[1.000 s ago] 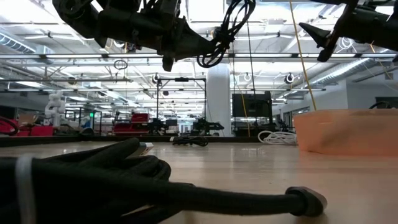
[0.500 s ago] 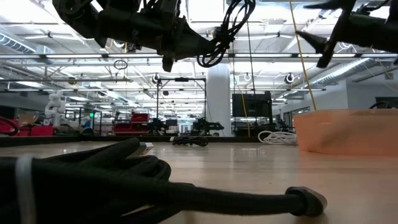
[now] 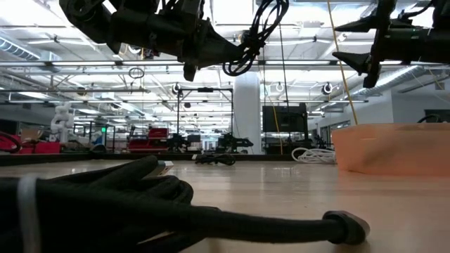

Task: Pick and place USB-C Cables
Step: Put the middle black charger cable into the orange bin

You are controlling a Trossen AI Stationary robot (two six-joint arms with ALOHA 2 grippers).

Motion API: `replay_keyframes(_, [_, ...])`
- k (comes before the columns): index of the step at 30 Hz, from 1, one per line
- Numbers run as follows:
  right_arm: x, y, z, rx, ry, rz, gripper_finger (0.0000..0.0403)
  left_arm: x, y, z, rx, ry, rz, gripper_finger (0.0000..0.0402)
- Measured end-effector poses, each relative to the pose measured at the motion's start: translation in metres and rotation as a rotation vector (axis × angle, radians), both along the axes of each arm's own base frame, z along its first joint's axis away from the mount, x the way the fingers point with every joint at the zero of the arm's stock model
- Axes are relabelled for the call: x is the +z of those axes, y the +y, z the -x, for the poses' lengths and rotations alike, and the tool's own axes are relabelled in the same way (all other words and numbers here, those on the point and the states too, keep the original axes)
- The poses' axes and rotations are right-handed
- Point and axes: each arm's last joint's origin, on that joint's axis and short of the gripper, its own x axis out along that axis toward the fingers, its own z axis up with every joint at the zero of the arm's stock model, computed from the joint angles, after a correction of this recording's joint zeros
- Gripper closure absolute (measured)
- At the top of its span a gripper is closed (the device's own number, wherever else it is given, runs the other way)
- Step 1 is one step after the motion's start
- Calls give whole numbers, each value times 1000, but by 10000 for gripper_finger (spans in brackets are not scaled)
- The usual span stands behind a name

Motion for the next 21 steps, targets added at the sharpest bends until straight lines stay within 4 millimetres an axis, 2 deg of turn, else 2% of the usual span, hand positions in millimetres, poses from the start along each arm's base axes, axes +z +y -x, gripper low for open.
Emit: replay_keyframes(21, [3, 0, 1, 8, -57, -24, 147, -1, 0, 0, -5, 9, -21, 388])
